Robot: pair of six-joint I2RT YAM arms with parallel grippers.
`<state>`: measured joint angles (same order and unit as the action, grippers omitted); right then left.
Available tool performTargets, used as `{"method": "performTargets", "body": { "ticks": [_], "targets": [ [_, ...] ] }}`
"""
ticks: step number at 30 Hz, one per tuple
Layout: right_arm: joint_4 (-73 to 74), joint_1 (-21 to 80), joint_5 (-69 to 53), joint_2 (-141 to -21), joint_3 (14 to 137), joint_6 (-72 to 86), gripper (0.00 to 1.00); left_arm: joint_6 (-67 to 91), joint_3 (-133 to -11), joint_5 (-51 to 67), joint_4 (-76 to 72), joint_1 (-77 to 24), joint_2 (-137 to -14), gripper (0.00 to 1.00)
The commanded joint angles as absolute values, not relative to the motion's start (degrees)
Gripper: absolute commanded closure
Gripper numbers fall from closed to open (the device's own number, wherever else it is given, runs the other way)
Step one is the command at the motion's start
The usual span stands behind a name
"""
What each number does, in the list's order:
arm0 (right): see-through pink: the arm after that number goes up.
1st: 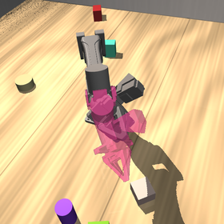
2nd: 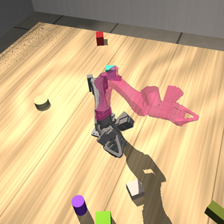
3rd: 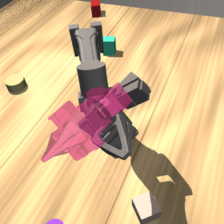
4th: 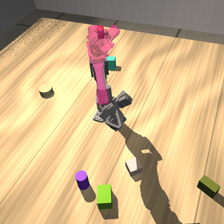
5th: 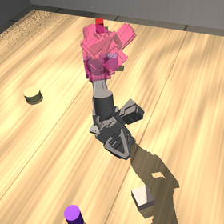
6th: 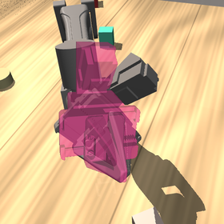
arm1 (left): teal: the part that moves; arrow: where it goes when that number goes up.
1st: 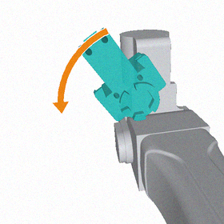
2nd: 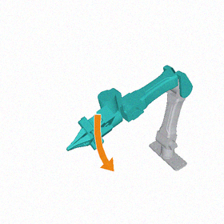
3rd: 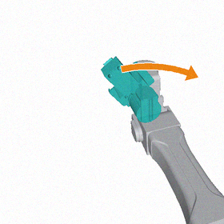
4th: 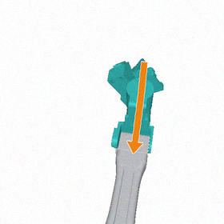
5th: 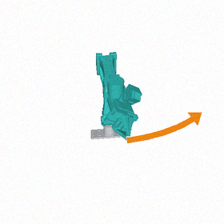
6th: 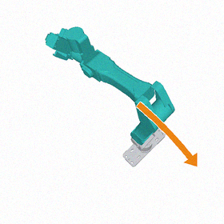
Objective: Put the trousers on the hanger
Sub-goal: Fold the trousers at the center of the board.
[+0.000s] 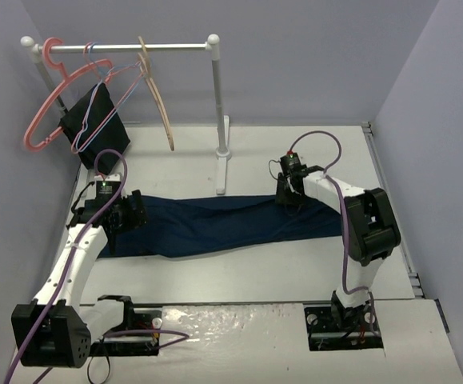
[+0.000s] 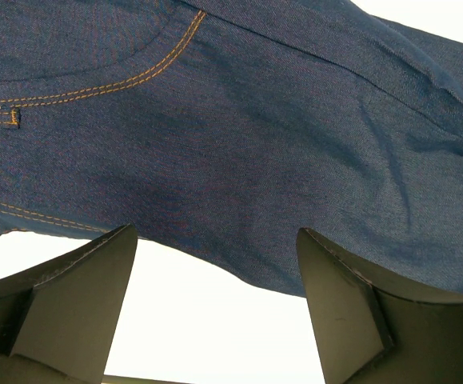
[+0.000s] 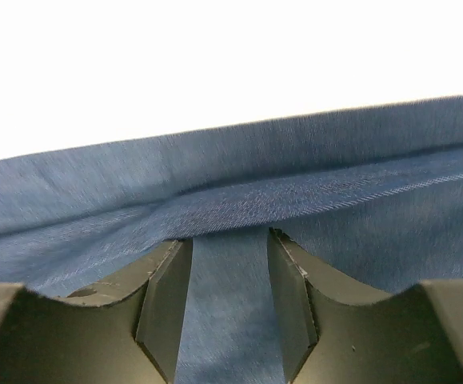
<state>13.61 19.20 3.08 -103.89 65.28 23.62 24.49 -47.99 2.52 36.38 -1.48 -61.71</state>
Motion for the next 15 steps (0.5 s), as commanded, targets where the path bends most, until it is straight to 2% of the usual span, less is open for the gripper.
{"method": "performTargets", "body": {
  "ticks": [1,7,15],
  "targets": [
    [12.6,18.7,6.9,-106.1,72.3,22.4,0.60,23.8,-49.9,1.3,34.5,-1.2,-61.2,0.22],
    [12.9,17.8,7.1,-108.4,76.7,21.6,0.60,23.6,-49.9,1.6,34.5,-1.2,-61.8,0.22],
    [13.1,20.2,6.6,-94.7,69.4,21.8,0.55,23.8,-49.5,4.1,33.8,-1.3,-62.2,0.22]
  ]
}}
